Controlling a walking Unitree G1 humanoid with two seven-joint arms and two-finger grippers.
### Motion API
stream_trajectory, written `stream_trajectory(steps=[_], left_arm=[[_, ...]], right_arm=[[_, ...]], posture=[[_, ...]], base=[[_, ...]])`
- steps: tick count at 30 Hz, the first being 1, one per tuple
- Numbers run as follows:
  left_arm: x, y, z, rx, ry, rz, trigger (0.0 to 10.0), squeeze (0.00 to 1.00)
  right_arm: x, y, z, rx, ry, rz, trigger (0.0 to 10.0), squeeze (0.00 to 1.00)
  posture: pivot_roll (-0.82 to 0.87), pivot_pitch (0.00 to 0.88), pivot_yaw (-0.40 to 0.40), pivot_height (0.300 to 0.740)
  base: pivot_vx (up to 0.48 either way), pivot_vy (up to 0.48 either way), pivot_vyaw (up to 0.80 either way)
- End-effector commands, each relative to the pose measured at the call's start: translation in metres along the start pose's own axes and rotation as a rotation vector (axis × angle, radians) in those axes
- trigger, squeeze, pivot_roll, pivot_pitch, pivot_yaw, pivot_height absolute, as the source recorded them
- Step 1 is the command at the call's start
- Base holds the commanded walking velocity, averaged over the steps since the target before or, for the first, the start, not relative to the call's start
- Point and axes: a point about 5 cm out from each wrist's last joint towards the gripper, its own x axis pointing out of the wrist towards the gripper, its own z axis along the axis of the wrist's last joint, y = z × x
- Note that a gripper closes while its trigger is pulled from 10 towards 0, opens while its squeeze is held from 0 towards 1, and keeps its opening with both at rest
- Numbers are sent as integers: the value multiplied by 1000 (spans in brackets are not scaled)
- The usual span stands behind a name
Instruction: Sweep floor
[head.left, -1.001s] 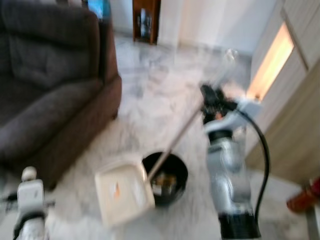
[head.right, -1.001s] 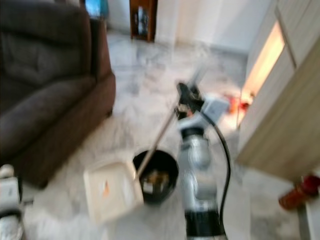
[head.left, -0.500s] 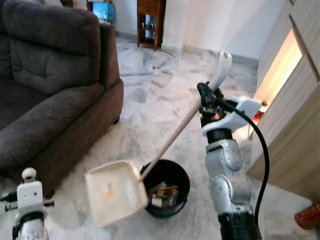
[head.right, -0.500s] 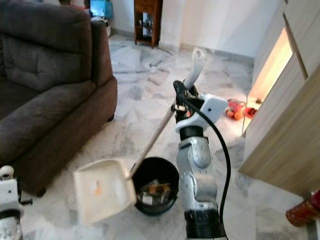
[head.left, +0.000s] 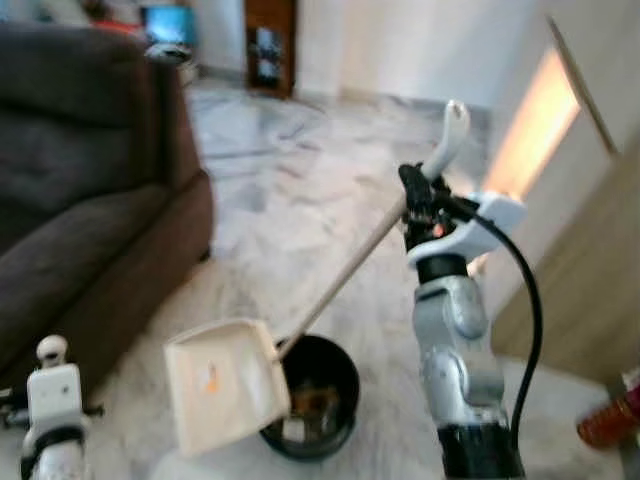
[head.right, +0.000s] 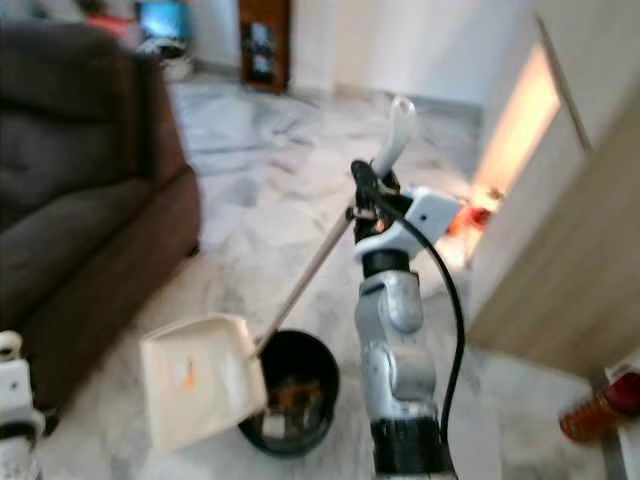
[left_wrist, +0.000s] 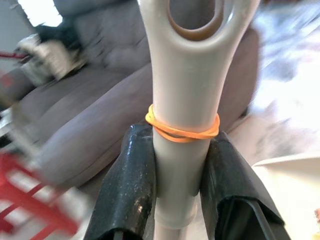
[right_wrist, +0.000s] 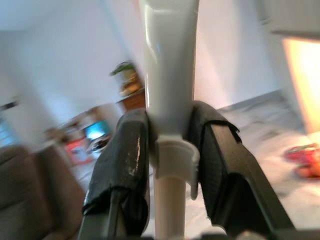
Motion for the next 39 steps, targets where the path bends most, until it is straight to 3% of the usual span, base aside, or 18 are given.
stream_trajectory(steps=[1,36,37,39], left_arm=[[-1,13,-2,14,-1,33,10000,0],[-1,14,-2,14,-3,34,10000,0],[-1,12,0,8,-13,26,10000,0],[-2,11,0,5,-17,20,10000,0]], right_arm=[[5,21,13,19,-70,67,10000,0],[6,20,14,13,-79,59,10000,0],[-4,49,19,-237,-185,245,10000,0],[-13,67,18,-353,-233,360,10000,0]], posture=[[119,0,0,740],[119,0,-1,740],[108,0,7,740],[109,0,7,740]], base=[[262,0,0],[266,0,0],[0,0,0],[0,0,0]])
